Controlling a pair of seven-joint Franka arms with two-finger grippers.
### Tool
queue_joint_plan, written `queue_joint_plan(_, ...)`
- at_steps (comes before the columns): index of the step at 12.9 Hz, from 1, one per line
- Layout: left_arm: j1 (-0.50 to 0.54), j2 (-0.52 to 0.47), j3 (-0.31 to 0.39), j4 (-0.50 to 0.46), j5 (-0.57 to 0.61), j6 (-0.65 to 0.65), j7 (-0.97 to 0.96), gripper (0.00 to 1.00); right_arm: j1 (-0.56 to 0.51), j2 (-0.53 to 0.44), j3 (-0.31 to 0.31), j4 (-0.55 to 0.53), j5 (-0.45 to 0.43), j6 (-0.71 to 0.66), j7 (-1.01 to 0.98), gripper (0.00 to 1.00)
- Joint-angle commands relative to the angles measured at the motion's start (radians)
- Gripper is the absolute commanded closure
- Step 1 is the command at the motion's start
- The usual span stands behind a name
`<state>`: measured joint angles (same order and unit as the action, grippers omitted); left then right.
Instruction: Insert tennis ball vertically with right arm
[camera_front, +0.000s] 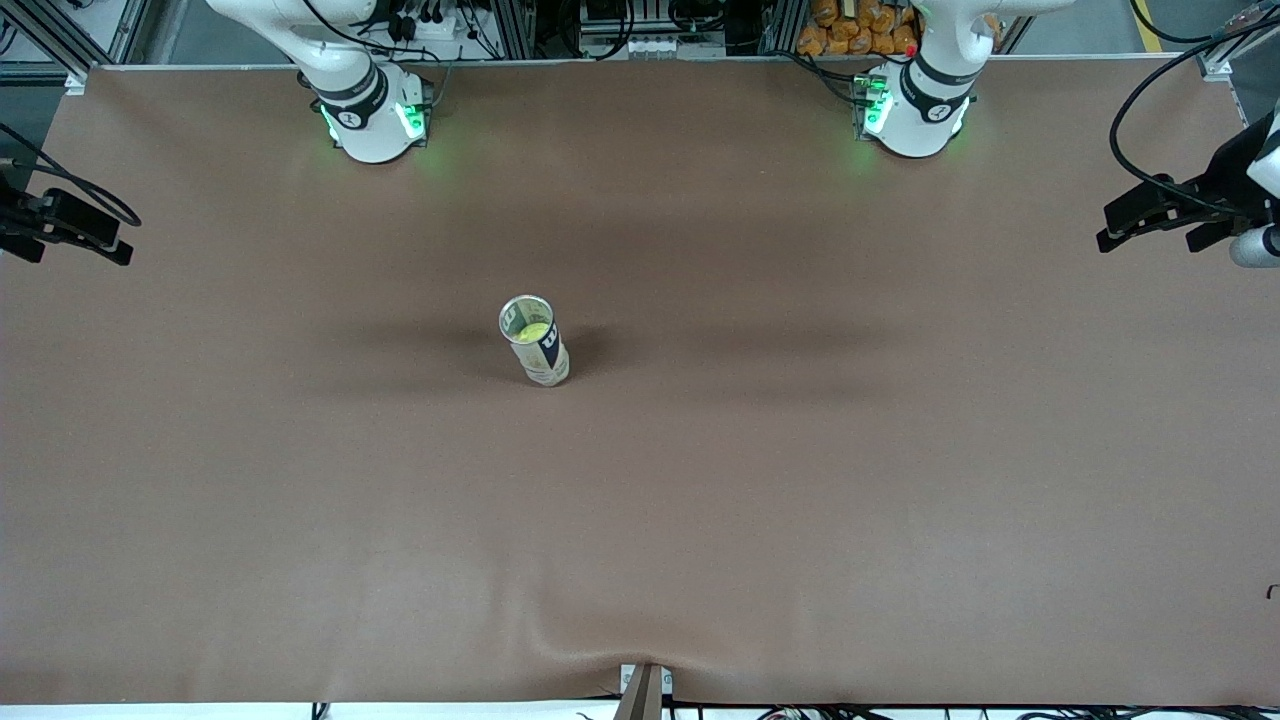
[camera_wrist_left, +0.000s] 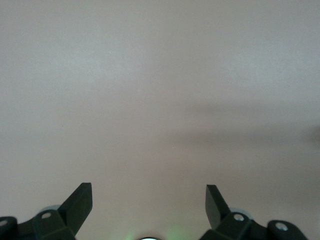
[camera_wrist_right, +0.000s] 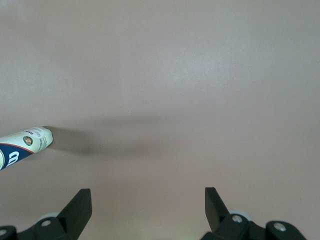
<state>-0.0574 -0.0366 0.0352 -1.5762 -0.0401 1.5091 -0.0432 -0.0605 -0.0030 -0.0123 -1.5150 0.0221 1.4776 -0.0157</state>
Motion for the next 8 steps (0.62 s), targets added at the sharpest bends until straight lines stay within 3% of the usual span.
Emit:
queue_joint_plan(1, -0.004, -0.026, -0.003, -0.022, 0.019, 0.008, -0.017, 0.0, -0.01, -0.003, 0.011, 0.001, -0.011, -0.007, 0.002, 0.0)
queue_joint_plan(8, 0.002, -0.025, -0.009, -0.016, 0.022, 0.008, -0.011, 0.0, -0.01, -0.003, 0.011, -0.001, -0.01, -0.007, 0.002, 0.0)
